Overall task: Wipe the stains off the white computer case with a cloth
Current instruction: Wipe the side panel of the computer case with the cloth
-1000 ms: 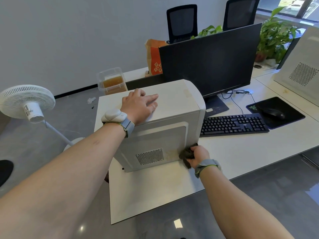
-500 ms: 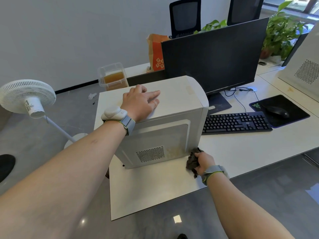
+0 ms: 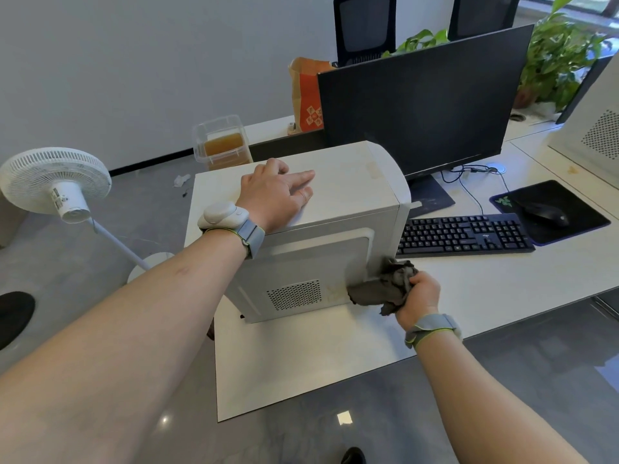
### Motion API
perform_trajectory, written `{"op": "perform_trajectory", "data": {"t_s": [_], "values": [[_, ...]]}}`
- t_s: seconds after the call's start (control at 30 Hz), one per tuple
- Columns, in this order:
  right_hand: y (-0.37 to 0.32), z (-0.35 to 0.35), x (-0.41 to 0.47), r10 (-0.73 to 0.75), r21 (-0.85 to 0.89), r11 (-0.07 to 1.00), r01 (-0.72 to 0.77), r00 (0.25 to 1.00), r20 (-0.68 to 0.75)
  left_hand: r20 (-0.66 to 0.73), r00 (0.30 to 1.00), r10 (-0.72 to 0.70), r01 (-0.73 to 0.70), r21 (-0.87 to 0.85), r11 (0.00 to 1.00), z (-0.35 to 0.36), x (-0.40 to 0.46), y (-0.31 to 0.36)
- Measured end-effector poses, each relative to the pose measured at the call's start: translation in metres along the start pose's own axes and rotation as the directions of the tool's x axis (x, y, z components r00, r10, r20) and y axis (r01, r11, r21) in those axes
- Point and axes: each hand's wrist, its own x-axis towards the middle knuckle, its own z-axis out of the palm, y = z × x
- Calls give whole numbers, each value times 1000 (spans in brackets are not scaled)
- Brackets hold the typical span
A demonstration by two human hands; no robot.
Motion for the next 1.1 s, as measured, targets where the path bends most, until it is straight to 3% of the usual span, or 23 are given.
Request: {"op": "perform_trajectory", "data": {"t_s": [0.1, 0.17, 0.27, 0.33, 0.47, 0.6, 0.73, 0.87, 1.1], "values": [[13, -23, 14, 82, -67, 994, -89, 993, -90, -3, 1000, 4, -4, -2, 1000, 0, -1, 1], [21, -28, 14, 150, -149, 976, -159, 986, -74, 0, 1000, 1, -1, -1, 1000, 0, 0, 0], [32, -29, 19, 76, -315, 946, -79, 997, -23, -3, 1000, 2, -2, -11, 1000, 0, 0, 1], [43, -29, 23, 17, -469, 882, -32, 999, -37, -7, 1000, 1, -1, -10, 1000, 0, 0, 1], [74, -26, 51, 54, -691, 720, -62, 998, -33, -11, 1000, -8, 7, -9, 1000, 1, 0, 1], [136, -30, 142, 80, -590, 796, -135, 990, -118, -20, 1000, -5, 5, -11, 1000, -1, 1, 3], [120, 19, 48, 147, -473, 864, -173, 985, -93, -17, 1000, -9, 9, -10, 1000, 1, -1, 2], [127, 27, 29, 220, -340, 913, -227, 974, -59, -12, 1000, -8, 8, -7, 1000, 1, 0, 3], [169, 50, 15, 299, -380, 890, -253, 952, 67, -24, 1000, -17, 16, -25, 1000, 0, -1, 3]]}}
